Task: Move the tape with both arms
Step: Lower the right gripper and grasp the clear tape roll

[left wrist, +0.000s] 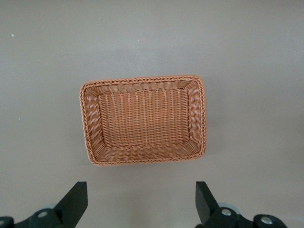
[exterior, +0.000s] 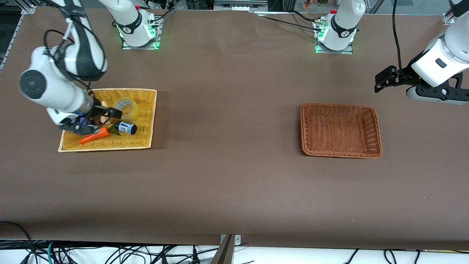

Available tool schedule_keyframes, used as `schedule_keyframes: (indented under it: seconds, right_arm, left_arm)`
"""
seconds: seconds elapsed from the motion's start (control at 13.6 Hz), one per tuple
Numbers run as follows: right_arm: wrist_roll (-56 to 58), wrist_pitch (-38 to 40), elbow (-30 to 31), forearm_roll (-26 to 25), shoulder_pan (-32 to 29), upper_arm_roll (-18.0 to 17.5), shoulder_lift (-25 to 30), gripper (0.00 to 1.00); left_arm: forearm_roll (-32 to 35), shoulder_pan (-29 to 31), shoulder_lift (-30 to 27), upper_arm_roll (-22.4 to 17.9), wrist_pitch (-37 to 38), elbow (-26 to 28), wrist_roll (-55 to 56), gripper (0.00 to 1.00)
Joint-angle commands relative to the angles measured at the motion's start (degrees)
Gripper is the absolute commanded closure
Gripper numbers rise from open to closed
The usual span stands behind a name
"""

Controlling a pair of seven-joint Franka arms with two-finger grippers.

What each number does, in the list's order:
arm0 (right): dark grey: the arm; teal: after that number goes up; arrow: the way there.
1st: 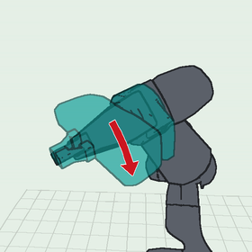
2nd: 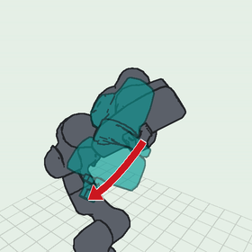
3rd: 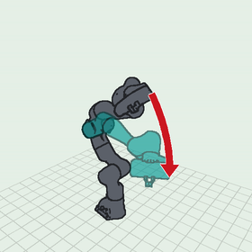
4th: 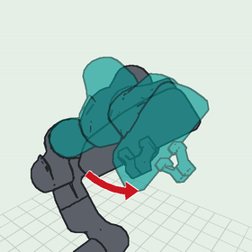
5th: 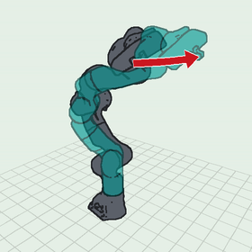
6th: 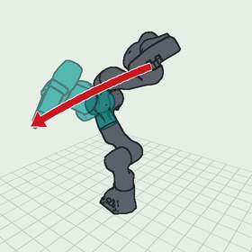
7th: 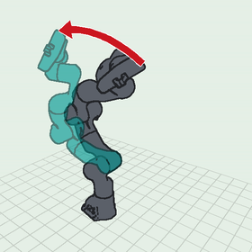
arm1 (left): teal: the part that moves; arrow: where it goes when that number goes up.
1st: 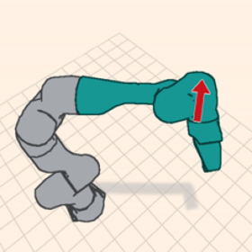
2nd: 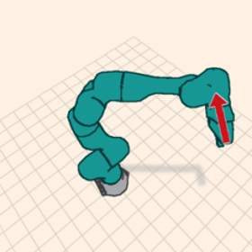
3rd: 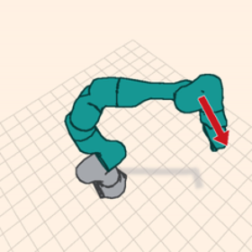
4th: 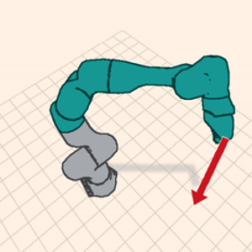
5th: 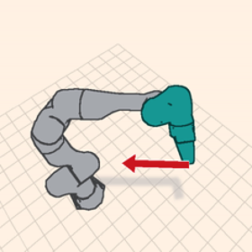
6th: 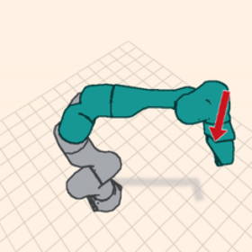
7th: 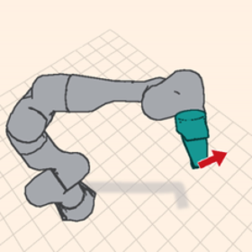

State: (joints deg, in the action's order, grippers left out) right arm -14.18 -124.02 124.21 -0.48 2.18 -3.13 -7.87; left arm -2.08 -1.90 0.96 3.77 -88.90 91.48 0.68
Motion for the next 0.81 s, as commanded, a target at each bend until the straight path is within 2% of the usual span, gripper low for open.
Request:
schedule_keyframes:
  seconds: [0.0, 0.15, 0.37, 0.74]
  right_arm:
    - [-4.52, -4.12, 7.00, 0.48, -0.25, -3.01, 3.74, 0.00]
    - [-5.59, -6.04, 8.58, 0.48, -0.25, -3.90, 3.12, 0.00]
    - [-5.59, -13.06, 13.23, 0.48, -0.25, -3.90, 1.89, 0.00]
    - [-5.50, -20.98, 16.93, 0.39, -0.25, -3.99, -1.88, 0.00]
  left_arm:
    - [0.85, -0.03, 0.36, 0.09, 0.13, -1.04, -1.03, 0.00]
    - [0.84, 0.06, 0.36, 0.01, 0.13, -1.04, -1.21, 0.00]
    - [0.85, 0.15, 0.36, 0.01, 0.13, -1.04, -1.21, 0.00]
    - [0.76, -0.03, 0.27, 0.01, 0.31, -1.04, -1.30, 0.00]
